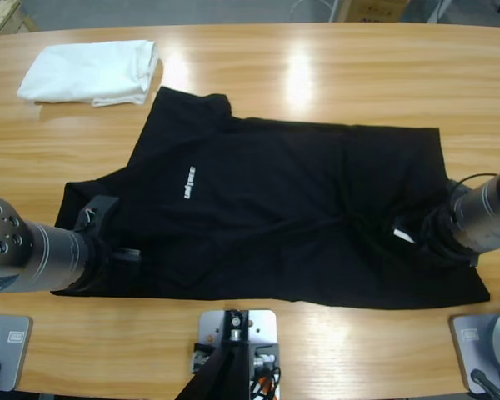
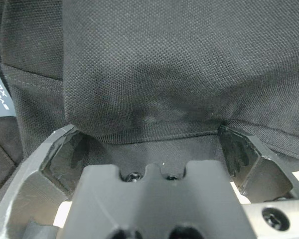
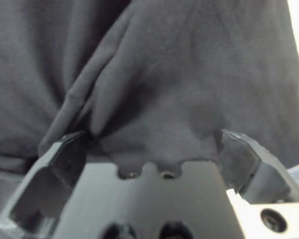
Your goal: Fold clothes
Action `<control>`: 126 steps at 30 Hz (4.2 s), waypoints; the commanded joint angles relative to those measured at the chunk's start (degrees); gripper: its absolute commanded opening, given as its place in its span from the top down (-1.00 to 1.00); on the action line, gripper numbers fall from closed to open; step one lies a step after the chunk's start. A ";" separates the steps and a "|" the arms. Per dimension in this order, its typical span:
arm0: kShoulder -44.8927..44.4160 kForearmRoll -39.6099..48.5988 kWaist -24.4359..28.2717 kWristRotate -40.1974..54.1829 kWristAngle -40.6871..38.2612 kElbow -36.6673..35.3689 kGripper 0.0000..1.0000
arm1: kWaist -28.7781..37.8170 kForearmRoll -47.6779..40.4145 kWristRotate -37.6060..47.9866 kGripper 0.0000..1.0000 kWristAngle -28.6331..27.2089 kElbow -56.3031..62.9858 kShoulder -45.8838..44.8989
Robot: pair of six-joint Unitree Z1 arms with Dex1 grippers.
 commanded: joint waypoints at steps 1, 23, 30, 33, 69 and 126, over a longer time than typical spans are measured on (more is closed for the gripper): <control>-0.05 1.08 -0.57 -1.28 0.34 5.10 -0.97 | 0.89 3.81 2.07 -1.00 -6.60 1.23 1.20; -3.79 -0.43 39.58 31.24 -14.57 -23.29 -0.96 | -22.61 13.60 -35.18 -1.00 -1.66 -23.10 -11.62; 14.86 8.41 44.13 42.57 -16.31 -42.77 -0.96 | -26.83 13.39 -43.02 -1.00 -2.52 -28.18 -2.23; 20.94 13.23 44.12 46.79 -20.77 -49.30 -0.96 | -27.72 13.25 -44.26 -1.00 -2.63 -30.55 0.78; 49.96 46.22 42.38 67.11 -19.52 -90.31 -0.98 | -29.90 11.41 -44.95 -1.00 -1.19 -34.37 12.45; 49.75 56.35 34.73 65.21 -10.03 -102.71 1.00 | -44.11 6.61 -49.87 -0.99 11.85 -34.54 18.60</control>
